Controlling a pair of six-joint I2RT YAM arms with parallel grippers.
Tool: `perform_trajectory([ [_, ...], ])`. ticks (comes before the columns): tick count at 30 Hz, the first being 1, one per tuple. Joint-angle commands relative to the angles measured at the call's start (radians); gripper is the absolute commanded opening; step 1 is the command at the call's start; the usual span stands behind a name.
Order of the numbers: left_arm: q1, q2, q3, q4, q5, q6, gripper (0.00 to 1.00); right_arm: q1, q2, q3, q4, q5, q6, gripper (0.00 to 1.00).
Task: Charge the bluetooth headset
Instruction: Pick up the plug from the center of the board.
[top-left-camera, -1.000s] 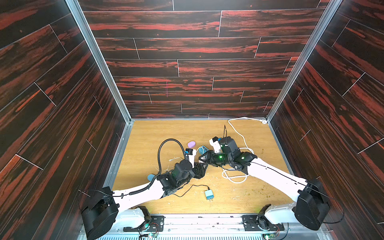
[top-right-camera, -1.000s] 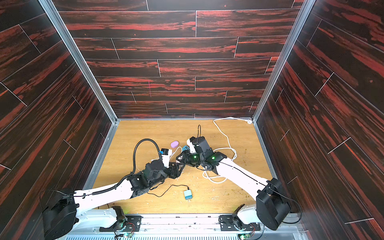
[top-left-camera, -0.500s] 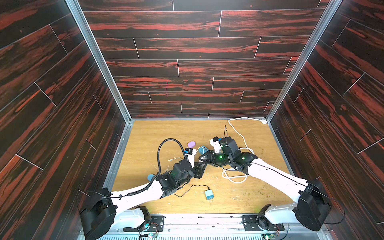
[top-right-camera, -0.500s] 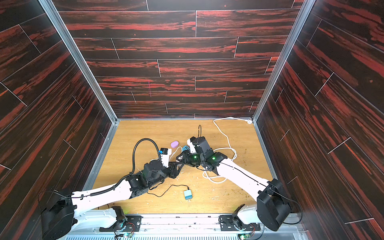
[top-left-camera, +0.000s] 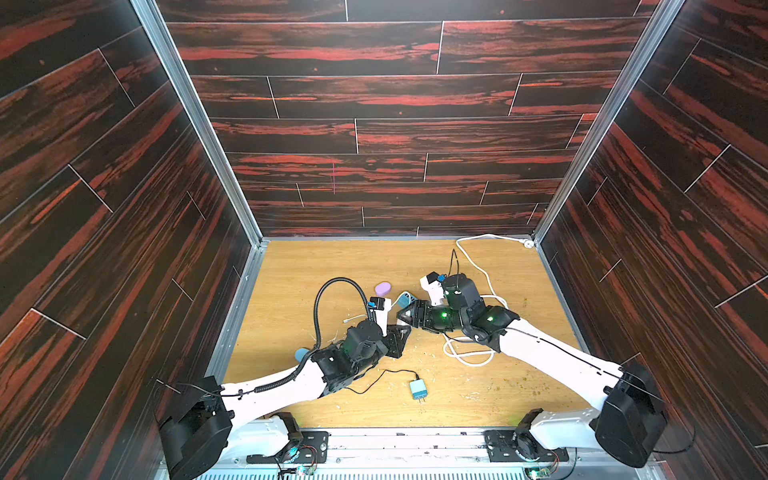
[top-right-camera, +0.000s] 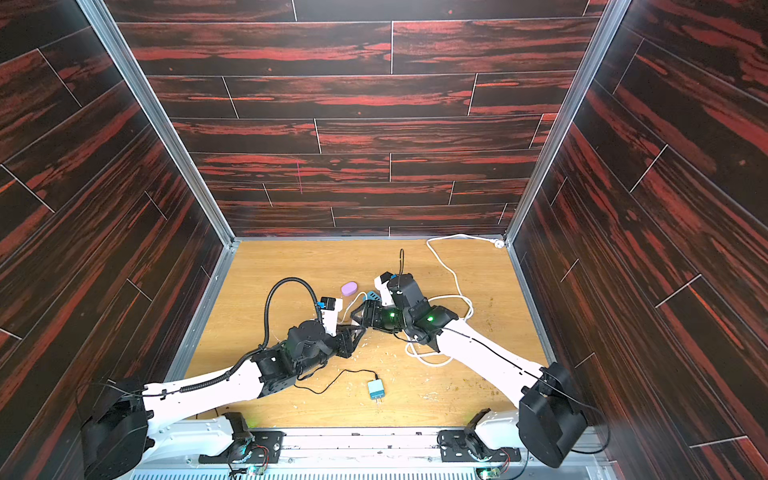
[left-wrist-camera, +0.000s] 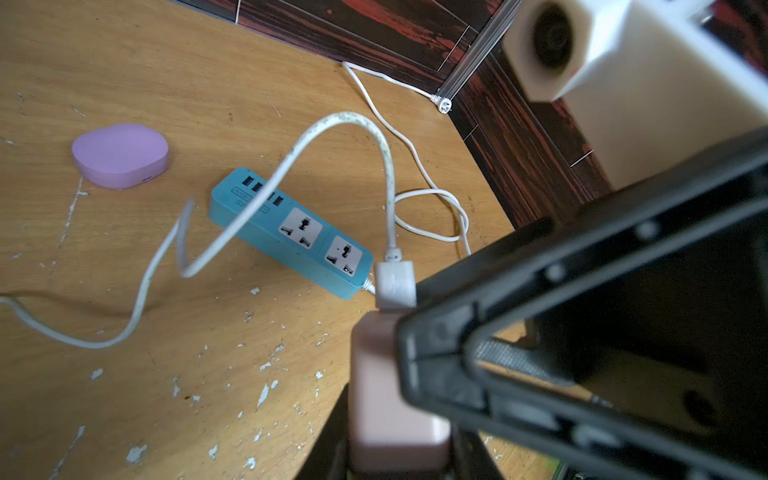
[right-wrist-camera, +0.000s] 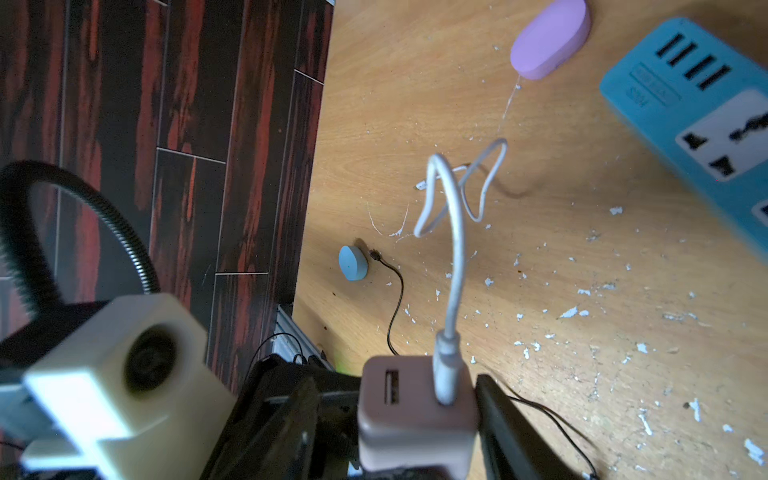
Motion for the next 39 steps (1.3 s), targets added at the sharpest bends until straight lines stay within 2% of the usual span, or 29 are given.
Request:
perform_trajectory([
  [1, -0.002, -0.042, -0.010, -0.016, -0.037, 0.031, 0.10, -0.009, -0.035, -0.019, -0.002, -0.002, -0.031, 0.67],
  [7, -0.003, -0.074, -0.015, -0.045, -0.064, 0.049, 0.08, -0.035, -0.083, -0.050, -0.002, -0.024, -0.070, 0.72],
  [11, 0.001, -0.099, -0.018, -0.065, -0.064, 0.073, 0.08, -0.077, -0.125, -0.083, 0.003, -0.059, -0.097, 0.72],
  [17, 0.022, -0.155, -0.030, -0.093, -0.030, 0.114, 0.07, -0.148, -0.199, -0.139, 0.041, -0.188, -0.170, 0.70],
  [20, 0.053, -0.188, -0.039, -0.102, 0.030, 0.130, 0.06, -0.182, -0.219, -0.158, 0.061, -0.249, -0.215, 0.67],
  [25, 0.109, -0.238, -0.054, -0.110, 0.159, 0.137, 0.06, -0.243, -0.227, -0.219, 0.219, -0.443, -0.216, 0.61],
  [33, 0.146, -0.280, -0.049, -0.094, 0.396, 0.146, 0.06, -0.247, -0.171, -0.271, 0.492, -0.703, -0.200, 0.58],
  [39, 0.155, -0.277, -0.042, -0.072, 0.490, 0.125, 0.03, -0.247, -0.156, -0.314, 0.639, -0.787, -0.171, 0.60],
])
